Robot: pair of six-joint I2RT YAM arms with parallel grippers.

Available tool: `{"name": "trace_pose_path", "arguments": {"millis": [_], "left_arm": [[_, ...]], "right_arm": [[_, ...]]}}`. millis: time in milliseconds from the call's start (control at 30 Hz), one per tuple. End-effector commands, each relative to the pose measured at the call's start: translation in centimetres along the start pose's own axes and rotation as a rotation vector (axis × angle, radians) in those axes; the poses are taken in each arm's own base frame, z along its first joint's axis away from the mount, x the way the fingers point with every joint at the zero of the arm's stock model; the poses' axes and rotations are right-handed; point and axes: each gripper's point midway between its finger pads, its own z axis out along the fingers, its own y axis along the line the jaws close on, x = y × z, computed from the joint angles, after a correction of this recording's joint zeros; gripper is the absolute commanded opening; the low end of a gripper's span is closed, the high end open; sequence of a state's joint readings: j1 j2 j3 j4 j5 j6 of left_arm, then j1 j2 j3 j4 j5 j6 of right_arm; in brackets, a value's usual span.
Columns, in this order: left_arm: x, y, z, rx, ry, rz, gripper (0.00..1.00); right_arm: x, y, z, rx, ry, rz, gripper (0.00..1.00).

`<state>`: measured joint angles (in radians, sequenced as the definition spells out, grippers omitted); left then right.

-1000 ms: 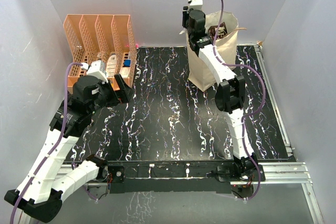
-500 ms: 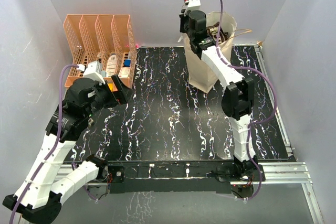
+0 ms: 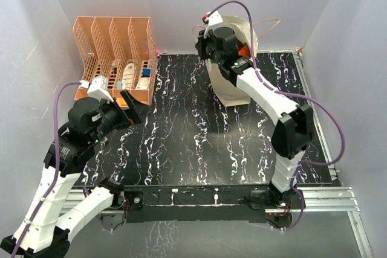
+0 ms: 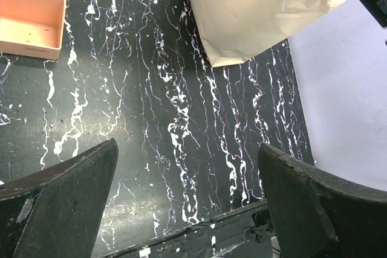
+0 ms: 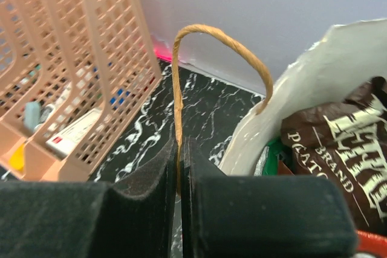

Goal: Take the snacks out of the paper bag
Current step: Move the paper bag to the center of the board.

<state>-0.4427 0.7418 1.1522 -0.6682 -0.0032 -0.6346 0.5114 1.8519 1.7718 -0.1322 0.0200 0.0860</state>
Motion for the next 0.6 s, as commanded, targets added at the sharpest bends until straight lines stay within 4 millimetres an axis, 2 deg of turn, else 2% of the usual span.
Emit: {"name": "trace_pose_path", "arguments": {"millis": [0, 267, 400, 567], "left_arm": [[-0.5, -1.5, -0.7, 0.052, -0.001, -0.034, 0.98], [-0.9, -2.7, -0.2, 0.099, -0.006, -0.079, 0.98], [-0.8, -3.5, 0.1, 0.146, -0.001, -0.119, 0.98], [-0.4, -4.2, 0.3, 0.182, 0.018, -0.171, 0.98]], "right_arm": [[-6.0, 4.8, -6.3, -0.162, -0.141, 0.044, 0.07], [-3.2, 10.3, -12.8, -0.338, -0.053, 0.069, 0.07], [-2.4, 13.4, -15.9, -0.440, -0.032, 0.096, 0.07], [-2.0, 16.9, -18.8, -0.550, -0.003, 0.152, 0.07]]}}
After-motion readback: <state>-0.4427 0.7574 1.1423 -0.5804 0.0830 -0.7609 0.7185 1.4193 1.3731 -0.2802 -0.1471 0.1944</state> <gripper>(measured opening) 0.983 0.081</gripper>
